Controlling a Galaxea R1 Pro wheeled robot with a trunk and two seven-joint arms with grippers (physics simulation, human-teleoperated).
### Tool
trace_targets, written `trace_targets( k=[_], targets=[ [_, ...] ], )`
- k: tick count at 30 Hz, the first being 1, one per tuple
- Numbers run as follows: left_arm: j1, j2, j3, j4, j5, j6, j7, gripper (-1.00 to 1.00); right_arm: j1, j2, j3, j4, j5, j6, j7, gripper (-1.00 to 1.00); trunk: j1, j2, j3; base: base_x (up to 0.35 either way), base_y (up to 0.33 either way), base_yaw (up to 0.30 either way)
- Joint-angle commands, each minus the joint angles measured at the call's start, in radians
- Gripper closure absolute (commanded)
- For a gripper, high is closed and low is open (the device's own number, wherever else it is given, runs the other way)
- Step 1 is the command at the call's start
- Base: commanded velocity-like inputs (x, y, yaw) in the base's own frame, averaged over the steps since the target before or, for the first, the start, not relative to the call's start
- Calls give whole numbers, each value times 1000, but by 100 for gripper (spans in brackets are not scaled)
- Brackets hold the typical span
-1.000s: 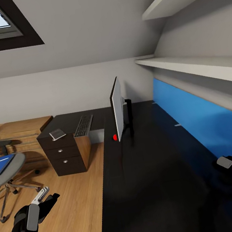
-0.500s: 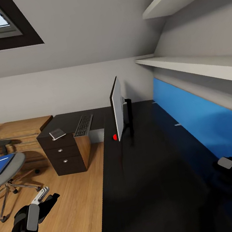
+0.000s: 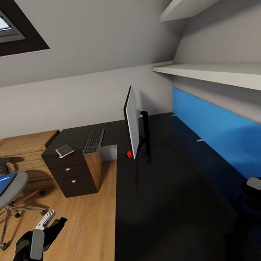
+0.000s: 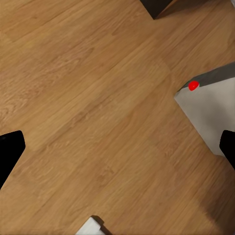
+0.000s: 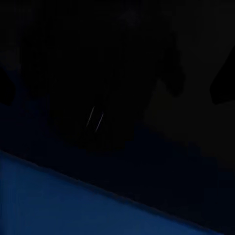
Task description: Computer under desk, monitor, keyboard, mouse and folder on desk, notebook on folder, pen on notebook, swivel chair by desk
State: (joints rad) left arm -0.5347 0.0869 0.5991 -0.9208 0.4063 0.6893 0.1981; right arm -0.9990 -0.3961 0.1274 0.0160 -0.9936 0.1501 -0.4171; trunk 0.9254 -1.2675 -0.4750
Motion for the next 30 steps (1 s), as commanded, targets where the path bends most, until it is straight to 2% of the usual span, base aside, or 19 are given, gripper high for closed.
trace_targets(
  k=[1, 9, 30],
  targets=[
    [-1, 0, 1, -1, 11, 4, 8, -100, -1, 0, 9, 1, -6, 6, -3, -100, 0, -1, -1, 0, 0, 0],
    [-1, -1, 1, -1, 11, 4, 7, -100, -1, 2, 9, 2, -19, 8, -6, -100, 0, -1, -1, 0, 0, 0],
    [-1, 0, 1, -1, 11, 4, 7, -100, 6, 7, 9, 5, -20, 14, -8, -100, 0, -1, -1, 0, 0, 0]
  ],
)
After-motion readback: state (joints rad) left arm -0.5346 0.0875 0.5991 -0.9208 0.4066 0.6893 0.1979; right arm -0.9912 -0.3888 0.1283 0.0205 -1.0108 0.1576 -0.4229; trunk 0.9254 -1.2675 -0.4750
